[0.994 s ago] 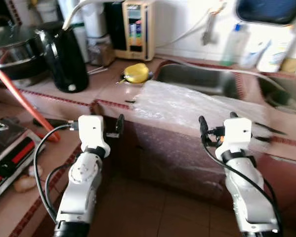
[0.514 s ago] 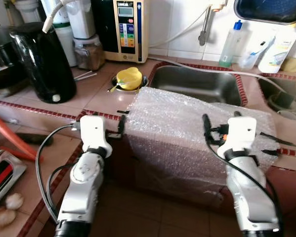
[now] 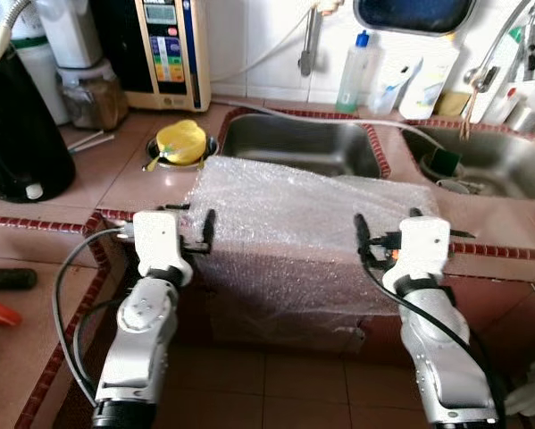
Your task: Kitchen organization
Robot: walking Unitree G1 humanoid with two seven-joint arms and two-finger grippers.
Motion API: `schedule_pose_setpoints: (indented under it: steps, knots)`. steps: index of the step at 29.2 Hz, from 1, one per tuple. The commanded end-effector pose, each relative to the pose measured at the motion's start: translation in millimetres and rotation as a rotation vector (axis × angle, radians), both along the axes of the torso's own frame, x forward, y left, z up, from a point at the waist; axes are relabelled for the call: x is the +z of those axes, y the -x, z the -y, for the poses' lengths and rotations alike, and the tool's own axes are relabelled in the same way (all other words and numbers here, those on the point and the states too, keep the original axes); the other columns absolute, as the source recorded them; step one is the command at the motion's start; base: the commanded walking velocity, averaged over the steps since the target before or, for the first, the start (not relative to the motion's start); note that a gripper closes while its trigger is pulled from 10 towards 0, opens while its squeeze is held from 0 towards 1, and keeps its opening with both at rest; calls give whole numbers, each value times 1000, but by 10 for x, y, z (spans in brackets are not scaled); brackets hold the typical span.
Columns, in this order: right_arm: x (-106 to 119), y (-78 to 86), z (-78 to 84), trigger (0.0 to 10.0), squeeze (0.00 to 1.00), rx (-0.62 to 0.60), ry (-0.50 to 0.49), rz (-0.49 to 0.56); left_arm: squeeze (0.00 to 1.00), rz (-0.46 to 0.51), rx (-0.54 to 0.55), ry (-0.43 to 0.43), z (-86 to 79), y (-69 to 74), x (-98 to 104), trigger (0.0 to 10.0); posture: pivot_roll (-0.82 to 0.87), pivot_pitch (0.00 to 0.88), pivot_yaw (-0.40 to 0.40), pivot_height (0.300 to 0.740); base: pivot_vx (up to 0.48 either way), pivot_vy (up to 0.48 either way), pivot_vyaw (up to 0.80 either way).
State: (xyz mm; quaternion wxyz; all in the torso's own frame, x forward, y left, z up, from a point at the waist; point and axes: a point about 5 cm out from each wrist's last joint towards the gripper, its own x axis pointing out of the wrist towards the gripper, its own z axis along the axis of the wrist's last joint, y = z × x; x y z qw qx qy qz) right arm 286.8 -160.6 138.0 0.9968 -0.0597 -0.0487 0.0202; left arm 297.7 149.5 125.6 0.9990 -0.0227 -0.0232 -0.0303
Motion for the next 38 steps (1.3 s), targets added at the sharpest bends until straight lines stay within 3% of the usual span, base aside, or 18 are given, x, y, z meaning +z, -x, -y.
schedule_pose_setpoints:
  steps: [1,12,20,27,32,38]
  knots:
    - [-2,11,58,10000,0,-11,13,-3,0,3,-9,17,59,-3,7,10000,-26,0,-11,740,0,0,0]
    - [9,-5,36,10000,0,3,15,2,0,-10,24,11,5,-9,-3,10000,-18,0,-14,740,0,0,0]
    - [141,6,0,10000,0,29,46,59,0,29,-59,29,63,24,58,10000,-20,0,-11,740,0,0,0]
    - [159,14,14,10000,0,39,56,65,0,40,-55,40,51,28,85,10000,-20,0,-11,740,0,0,0]
    - [161,78,-61,10000,0,126,31,55,0,64,-67,33,57,49,153,10000,-18,0,-8,740,299,0,0]
    - [196,181,-12,10000,0,124,59,64,0,71,-67,26,-1,129,215,10000,-15,0,-5,740,300,0,0]
